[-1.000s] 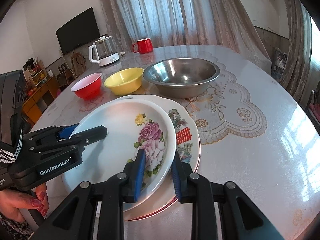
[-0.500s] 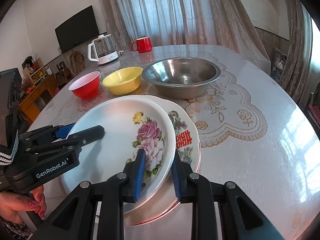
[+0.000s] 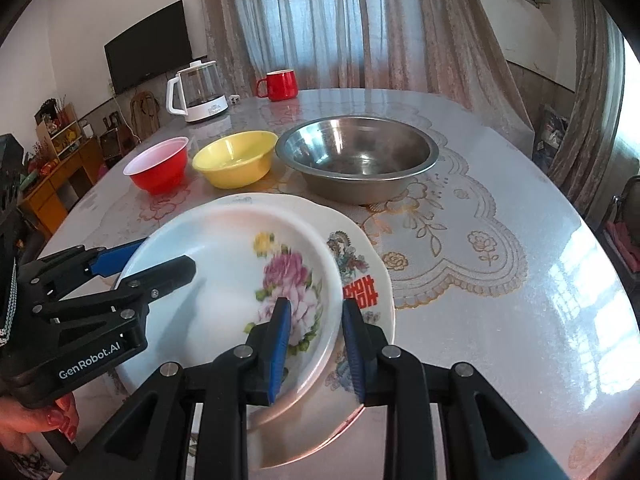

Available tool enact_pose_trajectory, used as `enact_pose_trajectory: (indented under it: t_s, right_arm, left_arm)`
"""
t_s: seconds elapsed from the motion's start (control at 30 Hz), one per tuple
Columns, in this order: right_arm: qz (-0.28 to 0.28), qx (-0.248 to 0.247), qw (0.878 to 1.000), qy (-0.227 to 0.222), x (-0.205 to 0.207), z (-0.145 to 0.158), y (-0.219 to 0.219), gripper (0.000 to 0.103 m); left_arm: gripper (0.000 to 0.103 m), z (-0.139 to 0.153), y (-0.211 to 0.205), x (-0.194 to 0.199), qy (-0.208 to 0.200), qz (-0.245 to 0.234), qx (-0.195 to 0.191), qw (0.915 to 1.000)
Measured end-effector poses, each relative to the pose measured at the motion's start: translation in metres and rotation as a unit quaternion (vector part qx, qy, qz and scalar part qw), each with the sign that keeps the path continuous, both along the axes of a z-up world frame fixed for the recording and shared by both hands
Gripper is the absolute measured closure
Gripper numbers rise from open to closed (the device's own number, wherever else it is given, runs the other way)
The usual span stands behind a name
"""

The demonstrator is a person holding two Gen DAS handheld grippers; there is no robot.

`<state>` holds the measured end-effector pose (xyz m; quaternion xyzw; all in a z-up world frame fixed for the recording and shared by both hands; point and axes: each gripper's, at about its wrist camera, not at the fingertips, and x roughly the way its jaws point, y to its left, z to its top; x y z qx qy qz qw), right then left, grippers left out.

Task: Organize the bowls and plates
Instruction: 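Lower the rose-print plate onto the red-patterned plate, then open the right gripper and withdraw from the plate stack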

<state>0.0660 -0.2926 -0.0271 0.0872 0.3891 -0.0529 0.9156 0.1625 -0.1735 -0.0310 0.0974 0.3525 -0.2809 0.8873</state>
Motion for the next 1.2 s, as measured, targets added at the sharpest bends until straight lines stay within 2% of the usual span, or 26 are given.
enact_pose_trajectory:
  t_s: [0.03,0.23,0.37,0.47,0.63,0.67,0.73,0.83,1.03,1.2]
  right_arm:
    - [-0.003,-0.001,1.000,-0.001,-0.002,0.001,0.000,0.073]
    - [-0.004,0.004,1.000,-0.003,-0.007,0.000,0.000,0.072]
    - [-0.006,0.012,1.000,-0.003,-0.010,0.001,-0.001,0.073]
    - [-0.006,0.015,1.000,-0.004,-0.011,0.001,0.000,0.073]
    - [-0.008,0.018,1.000,-0.006,-0.013,0.001,0.000,0.073]
    - [-0.008,0.019,1.000,-0.006,-0.014,0.001,0.000,0.072]
    - [-0.008,0.022,1.000,-0.007,-0.015,0.001,0.000,0.072]
    - [-0.006,0.024,1.000,-0.009,-0.016,0.000,-0.001,0.072]
    - [-0.008,0.035,0.999,-0.013,-0.018,0.001,-0.002,0.072]
    - [-0.006,0.044,0.999,-0.018,-0.021,0.000,-0.003,0.071]
  left_arm:
    - [0.061,0.000,-0.001,-0.001,-0.004,-0.002,0.003,1.0000]
    - [0.061,0.000,-0.003,-0.001,-0.013,-0.003,0.009,0.9999]
    - [0.061,0.005,0.002,-0.002,-0.004,0.000,-0.005,1.0000]
    - [0.060,0.012,0.008,-0.007,-0.013,0.002,-0.020,0.9997]
    - [0.059,0.014,0.009,-0.010,-0.012,0.000,-0.016,0.9998]
    - [0.058,0.014,0.009,-0.009,-0.008,0.000,-0.016,0.9998]
    - [0.044,0.011,0.010,-0.009,0.001,0.003,-0.018,0.9998]
    - [0.033,0.008,0.012,-0.011,0.007,0.011,-0.021,0.9997]
    - [0.019,0.007,0.017,-0.014,0.024,0.020,-0.033,0.9990]
    - [0.013,0.009,0.023,-0.013,0.039,0.033,-0.044,0.9977]
